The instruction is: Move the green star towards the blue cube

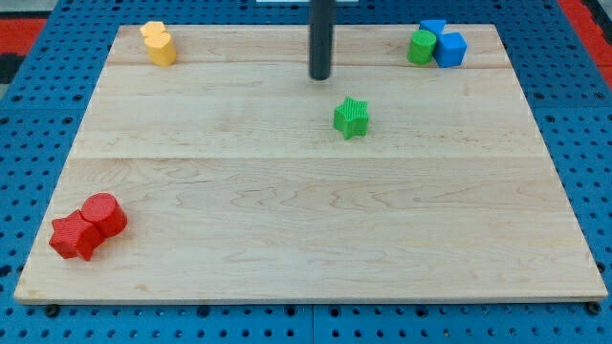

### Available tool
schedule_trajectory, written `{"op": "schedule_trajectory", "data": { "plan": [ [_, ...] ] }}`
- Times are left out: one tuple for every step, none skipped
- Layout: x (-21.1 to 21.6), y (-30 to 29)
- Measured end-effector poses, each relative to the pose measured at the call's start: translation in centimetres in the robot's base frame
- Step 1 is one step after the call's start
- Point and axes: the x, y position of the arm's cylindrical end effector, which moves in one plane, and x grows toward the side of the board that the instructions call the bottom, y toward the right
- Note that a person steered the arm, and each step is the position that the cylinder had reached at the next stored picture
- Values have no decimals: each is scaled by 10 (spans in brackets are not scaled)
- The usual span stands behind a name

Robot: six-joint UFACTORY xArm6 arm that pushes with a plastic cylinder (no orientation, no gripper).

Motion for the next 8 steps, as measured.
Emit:
{"op": "schedule_trajectory", "data": {
  "plan": [
    [41, -21],
    [78, 2],
    [82, 36],
    [78, 59],
    [63, 79],
    [45, 100],
    [44, 115],
    [61, 130]
  ]
}}
